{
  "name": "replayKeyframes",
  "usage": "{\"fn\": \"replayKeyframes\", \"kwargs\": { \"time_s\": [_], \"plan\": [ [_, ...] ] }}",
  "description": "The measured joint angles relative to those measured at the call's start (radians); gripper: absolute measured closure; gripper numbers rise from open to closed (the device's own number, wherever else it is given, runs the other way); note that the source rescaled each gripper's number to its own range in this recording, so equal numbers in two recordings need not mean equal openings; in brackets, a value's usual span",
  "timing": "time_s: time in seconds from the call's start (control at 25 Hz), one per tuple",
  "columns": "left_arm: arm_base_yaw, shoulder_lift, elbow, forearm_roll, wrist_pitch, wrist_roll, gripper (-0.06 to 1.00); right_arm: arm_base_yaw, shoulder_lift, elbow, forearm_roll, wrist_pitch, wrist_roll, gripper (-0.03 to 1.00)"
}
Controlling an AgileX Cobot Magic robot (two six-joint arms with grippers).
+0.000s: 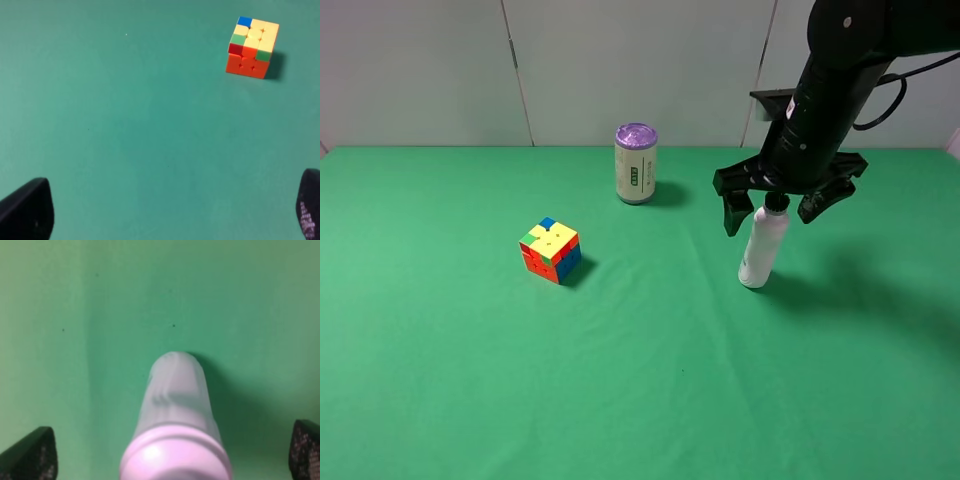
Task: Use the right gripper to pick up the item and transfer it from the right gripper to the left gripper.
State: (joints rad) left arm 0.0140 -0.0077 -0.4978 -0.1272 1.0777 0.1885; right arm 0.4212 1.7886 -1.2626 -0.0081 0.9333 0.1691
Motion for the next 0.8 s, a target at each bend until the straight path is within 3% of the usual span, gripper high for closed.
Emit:
{"fn": "replayKeyframes", "kwargs": {
  "time_s": [0.68,0.72,0.76,0.8],
  "plan": [
    [0.0,0.0,0.0,0.0,0.0,0.0,-0.06,0.0,0.058,0.002,0.0,-0.008,0.0,-0.03],
    [0.0,0.0,0.0,0.0,0.0,0.0,-0.06,0.0,0.058,0.002,0.0,-0.004,0.0,0.02],
    [0.0,0.0,0.0,0.0,0.0,0.0,-0.06,0.0,0.058,0.002,0.0,0.003,-0.001,0.16],
    [0.0,0.0,0.0,0.0,0.0,0.0,-0.06,0.0,0.058,0.002,0.0,0.012,-0.004,0.44]
  ]
}}
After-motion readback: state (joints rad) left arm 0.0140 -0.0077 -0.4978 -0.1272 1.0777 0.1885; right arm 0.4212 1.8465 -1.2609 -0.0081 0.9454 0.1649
